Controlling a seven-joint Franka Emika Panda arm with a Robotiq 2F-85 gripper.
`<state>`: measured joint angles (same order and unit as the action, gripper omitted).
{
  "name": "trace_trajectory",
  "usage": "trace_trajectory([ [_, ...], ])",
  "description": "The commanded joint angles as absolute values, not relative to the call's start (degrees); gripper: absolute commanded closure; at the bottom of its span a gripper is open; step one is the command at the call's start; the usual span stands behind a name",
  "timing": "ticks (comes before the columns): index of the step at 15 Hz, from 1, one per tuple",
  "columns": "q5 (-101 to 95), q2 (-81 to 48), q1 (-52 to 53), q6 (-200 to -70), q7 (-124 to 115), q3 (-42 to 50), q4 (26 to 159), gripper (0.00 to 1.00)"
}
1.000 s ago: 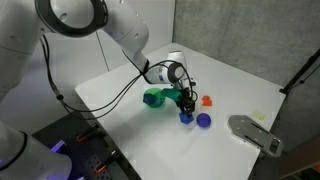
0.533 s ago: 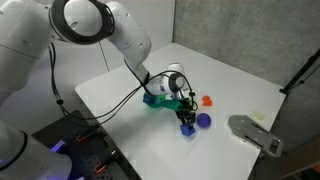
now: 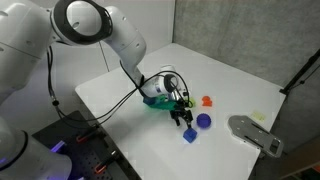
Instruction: Remove the lighter blue block from the bowl and put it on the table
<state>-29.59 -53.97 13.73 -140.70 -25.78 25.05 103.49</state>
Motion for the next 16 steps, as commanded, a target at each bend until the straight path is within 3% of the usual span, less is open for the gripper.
trace_trajectory([
  [1,-30.7,-51.4,15.4,-140.2,-26.4,24.9,105.9,0.0],
  [16,-20.2,-33.7,12.0,-126.3,-22.6,11.6,104.6,0.0],
])
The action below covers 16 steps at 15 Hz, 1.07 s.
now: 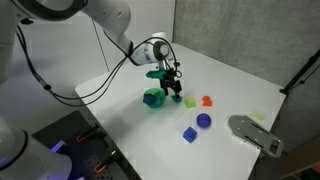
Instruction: Remove the lighter blue block from the bowl and put it on the table
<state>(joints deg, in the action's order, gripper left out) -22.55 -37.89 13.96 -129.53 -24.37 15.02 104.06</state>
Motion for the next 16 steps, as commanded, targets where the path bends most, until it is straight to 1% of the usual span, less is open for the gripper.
trace_trajectory([
  [1,-18.8,-32.2,11.3,-125.3,-21.6,10.2,104.9,0.0],
  [8,-10.2,-22.0,6.8,-117.5,-13.9,3.7,107.3,0.0],
  [16,-4.4,-7.5,3.1,-106.3,-9.2,2.2,111.2,0.0],
])
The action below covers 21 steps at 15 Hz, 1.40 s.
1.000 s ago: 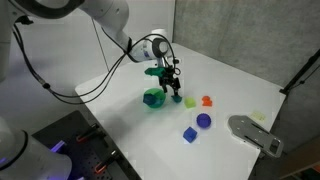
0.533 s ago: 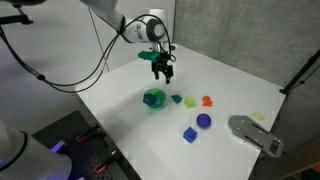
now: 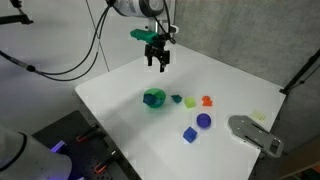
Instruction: Remove the lighter blue block from the bowl and put it on the table
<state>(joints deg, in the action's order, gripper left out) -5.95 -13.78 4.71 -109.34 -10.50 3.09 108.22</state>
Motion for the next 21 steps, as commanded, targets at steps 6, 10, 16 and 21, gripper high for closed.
trace_trajectory([
  [6,-2.6,3.2,2.5,-99.8,-8.4,1.7,113.1,0.0],
  [10,0.1,10.8,2.4,-98.4,-4.8,1.7,118.0,0.0],
  [16,-0.4,19.1,2.2,-102.0,-2.6,1.7,127.1,0.0],
  [21,-0.8,22.2,2.0,-104.7,-2.6,1.4,132.3,0.0],
])
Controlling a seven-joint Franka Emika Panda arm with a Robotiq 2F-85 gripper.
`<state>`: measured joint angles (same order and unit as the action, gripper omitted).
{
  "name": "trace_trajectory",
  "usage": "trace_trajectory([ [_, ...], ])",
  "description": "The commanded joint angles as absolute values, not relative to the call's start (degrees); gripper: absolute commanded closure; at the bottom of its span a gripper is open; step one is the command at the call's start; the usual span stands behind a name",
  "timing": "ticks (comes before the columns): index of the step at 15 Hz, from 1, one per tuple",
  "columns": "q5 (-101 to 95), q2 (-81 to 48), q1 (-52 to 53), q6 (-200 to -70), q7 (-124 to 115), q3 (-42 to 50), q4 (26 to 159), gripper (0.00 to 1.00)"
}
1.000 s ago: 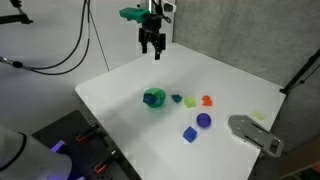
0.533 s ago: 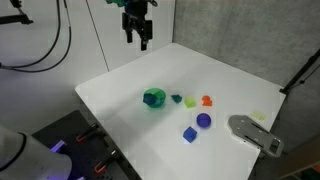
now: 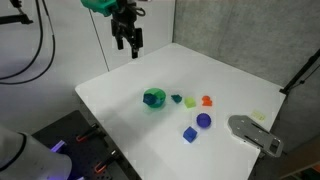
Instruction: Remove the lighter blue block from the bowl and put it on the table
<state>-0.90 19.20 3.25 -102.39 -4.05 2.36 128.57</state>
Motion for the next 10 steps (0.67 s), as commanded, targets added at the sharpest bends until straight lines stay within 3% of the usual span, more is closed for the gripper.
trace_trajectory([
  [1,-0.9,22.6,2.0,-105.2,-2.6,1.3,133.2,0.0],
  [10,-0.6,22.1,1.9,-107.1,-3.7,0.5,135.4,0.0],
])
